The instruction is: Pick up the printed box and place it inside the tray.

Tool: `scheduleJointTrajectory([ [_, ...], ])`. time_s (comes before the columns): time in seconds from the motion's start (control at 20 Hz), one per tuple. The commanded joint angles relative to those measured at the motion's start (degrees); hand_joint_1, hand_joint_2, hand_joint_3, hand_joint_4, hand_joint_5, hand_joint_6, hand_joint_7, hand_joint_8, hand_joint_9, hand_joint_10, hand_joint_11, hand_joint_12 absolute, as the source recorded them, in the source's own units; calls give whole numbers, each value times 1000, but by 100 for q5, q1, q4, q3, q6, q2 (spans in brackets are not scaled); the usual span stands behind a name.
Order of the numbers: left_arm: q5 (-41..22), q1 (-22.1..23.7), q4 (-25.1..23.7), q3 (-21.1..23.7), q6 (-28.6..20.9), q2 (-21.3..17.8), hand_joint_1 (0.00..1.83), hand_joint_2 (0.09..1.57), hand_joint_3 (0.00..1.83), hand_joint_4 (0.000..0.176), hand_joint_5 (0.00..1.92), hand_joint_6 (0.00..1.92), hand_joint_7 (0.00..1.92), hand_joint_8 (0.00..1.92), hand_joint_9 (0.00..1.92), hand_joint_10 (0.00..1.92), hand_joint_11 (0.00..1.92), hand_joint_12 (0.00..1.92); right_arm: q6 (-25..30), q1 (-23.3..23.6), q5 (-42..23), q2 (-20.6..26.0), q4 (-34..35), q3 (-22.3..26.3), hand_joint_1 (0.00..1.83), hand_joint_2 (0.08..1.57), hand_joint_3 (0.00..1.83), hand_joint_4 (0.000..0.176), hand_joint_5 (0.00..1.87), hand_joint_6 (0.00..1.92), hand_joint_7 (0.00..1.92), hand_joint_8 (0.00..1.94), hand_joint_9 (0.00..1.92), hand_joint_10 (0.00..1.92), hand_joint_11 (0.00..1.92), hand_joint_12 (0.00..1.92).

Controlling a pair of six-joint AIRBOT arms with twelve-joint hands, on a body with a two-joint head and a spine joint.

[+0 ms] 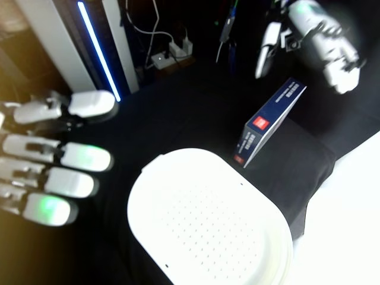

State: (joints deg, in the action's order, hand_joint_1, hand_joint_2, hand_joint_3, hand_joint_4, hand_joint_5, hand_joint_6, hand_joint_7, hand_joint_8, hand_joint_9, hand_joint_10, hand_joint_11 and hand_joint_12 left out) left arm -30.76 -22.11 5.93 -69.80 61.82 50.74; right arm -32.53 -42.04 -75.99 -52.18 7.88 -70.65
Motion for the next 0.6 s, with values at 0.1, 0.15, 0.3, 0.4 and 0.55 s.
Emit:
scheduleJointTrajectory([
  [0.1, -119, 198, -70, -244, -11, 137, 402, 841, 0, 50, 0, 0, 2, 1, 136, 8, 14, 128, 53, 73, -666, 37, 123, -23, 577, 816, 1, 176, 0, 0, 108, 2, 72, 2, 0, 257],
  [0.15, 40, 223, -101, -329, -11, 227, 400, 867, 1, 32, 0, 0, 5, 2, 138, 7, 21, 130, 53, 73, -666, 37, 123, -27, 582, 817, 0, 176, 0, 0, 131, 0, 103, 1, 0, 337],
  [0.3, 449, 314, -243, -537, -13, 499, 402, 844, 0, 61, 0, 0, 41, 9, 159, 9, 6, 115, 53, 73, -666, 37, 117, -34, 550, 810, 1, 175, 0, 0, 167, 1, 122, 1, 0, 422],
  [0.4, 570, 315, -289, -622, -13, 638, 445, 778, 0, 103, 0, 0, 68, 9, 129, 1, 0, 4, 53, 73, -666, 37, 111, -37, 574, 781, 0, 176, 11, 4, 180, 4, 128, 3, 0, 398],
  [0.55, 787, 311, -376, -719, -11, 806, 444, 712, 0, 40, 0, 0, 115, 5, 179, 5, 43, 21, 53, 73, -666, 37, 103, -37, 580, 800, 0, 176, 1, 0, 187, 5, 120, 0, 0, 333],
])
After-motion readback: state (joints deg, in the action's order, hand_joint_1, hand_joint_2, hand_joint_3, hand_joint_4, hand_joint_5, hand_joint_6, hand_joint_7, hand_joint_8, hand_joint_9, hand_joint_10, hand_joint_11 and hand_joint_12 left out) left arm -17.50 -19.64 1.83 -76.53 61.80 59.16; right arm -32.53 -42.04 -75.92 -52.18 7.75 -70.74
